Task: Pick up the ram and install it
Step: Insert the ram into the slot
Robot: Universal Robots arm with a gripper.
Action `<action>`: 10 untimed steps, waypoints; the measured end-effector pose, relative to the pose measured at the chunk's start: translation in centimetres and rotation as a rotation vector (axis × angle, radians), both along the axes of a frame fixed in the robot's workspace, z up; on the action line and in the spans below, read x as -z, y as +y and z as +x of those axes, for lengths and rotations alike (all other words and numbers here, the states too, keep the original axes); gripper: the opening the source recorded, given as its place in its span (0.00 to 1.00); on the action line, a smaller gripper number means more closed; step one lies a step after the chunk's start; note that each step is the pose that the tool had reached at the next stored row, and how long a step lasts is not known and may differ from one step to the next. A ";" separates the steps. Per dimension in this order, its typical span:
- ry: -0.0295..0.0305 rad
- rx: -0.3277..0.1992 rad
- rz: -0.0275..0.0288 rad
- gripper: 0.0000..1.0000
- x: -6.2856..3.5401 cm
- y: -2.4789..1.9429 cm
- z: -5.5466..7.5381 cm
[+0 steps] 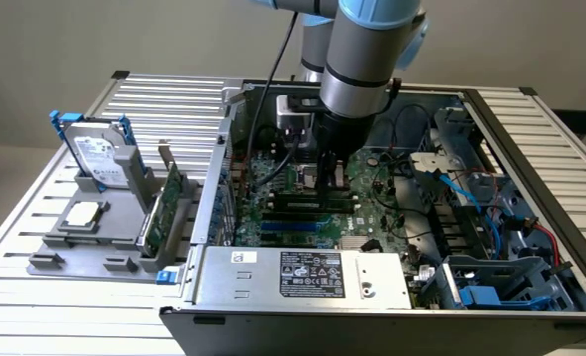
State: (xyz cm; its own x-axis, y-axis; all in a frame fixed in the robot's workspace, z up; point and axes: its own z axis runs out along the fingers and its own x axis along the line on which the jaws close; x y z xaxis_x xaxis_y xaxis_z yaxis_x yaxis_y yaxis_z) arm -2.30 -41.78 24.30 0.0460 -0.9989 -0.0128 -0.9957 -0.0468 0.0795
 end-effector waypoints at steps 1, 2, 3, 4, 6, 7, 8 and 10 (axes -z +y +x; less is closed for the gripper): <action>0.0030 0.001 0.0018 0.31 -0.06 -0.05 0.0; 0.0058 0.003 0.0029 0.25 -0.09 -0.11 0.0; 0.0084 0.004 0.0036 0.19 -0.11 -0.15 0.0; 0.0101 0.005 0.0040 0.13 -0.11 -0.18 0.0; 0.0122 0.006 0.0044 0.11 -0.11 -0.19 0.0; 0.0127 0.007 0.0044 0.11 -0.11 -0.20 0.0; 0.0129 0.007 0.0044 0.11 -0.11 -0.20 0.0; 0.0129 0.007 0.0045 0.11 -0.11 -0.21 0.0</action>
State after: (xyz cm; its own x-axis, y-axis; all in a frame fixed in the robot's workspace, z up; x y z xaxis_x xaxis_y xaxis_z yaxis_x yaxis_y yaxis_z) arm -2.30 -41.99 24.41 0.0391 -0.9991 -0.0179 -0.9949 -0.0406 0.0921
